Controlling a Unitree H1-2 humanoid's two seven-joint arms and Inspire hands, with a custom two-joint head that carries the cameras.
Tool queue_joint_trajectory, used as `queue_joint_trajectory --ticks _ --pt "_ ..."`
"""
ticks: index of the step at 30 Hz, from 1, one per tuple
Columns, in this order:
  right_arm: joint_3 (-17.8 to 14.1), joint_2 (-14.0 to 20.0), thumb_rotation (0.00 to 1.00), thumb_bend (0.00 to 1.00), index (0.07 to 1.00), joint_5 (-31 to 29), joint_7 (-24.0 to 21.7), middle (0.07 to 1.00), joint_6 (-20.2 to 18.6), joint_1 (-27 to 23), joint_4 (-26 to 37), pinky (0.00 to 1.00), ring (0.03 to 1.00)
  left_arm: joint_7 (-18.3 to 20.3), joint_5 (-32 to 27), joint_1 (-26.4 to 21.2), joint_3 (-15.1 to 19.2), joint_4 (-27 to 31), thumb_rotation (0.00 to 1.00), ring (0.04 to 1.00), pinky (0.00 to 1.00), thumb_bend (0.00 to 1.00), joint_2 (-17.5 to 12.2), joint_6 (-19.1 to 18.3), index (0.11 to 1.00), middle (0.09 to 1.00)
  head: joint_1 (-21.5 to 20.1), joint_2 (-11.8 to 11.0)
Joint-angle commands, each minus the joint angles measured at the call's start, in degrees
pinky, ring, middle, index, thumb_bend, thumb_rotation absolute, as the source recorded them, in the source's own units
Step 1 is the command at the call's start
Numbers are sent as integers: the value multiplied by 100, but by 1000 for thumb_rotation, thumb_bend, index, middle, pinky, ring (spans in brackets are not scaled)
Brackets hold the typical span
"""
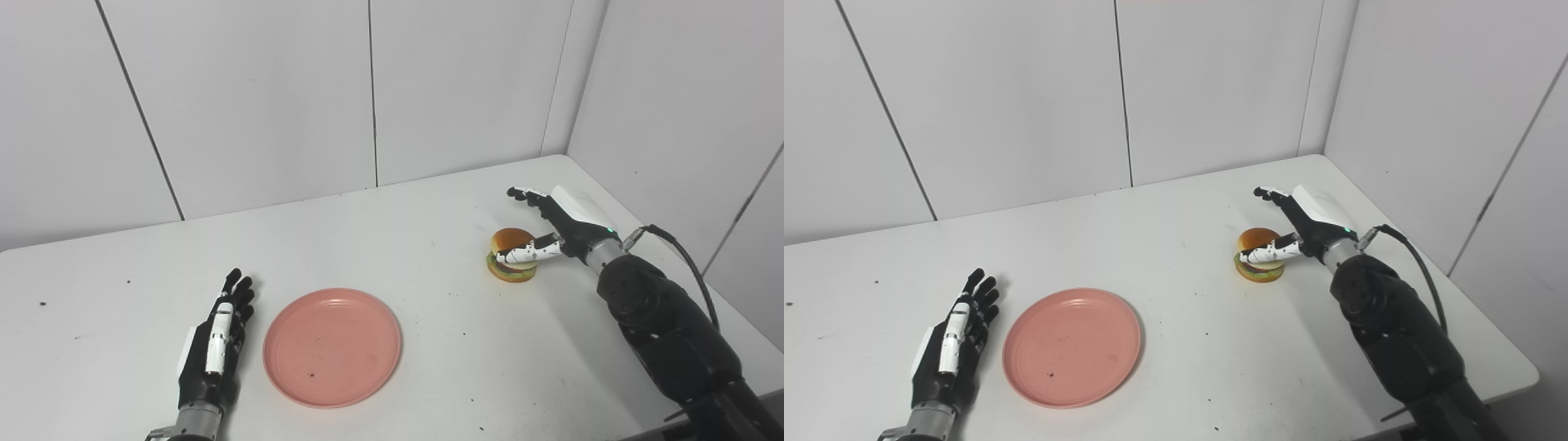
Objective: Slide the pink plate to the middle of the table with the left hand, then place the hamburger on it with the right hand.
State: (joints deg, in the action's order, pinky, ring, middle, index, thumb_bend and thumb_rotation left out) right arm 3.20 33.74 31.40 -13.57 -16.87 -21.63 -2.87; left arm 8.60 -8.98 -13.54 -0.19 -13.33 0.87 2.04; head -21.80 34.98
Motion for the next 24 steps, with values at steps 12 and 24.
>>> queue_joint_trajectory --ticks 12,24 --pt "303 177 391 863 866 321 -229 868 -105 -201 -19 762 848 29 -17 184 4 -111 1000 979 998 266 -1 13 940 961 24 18" --pt "689 177 209 755 845 651 -137 840 11 -277 -408 681 796 61 -48 226 -20 -42 1000 988 1000 262 -2 -43 949 970 61 54"
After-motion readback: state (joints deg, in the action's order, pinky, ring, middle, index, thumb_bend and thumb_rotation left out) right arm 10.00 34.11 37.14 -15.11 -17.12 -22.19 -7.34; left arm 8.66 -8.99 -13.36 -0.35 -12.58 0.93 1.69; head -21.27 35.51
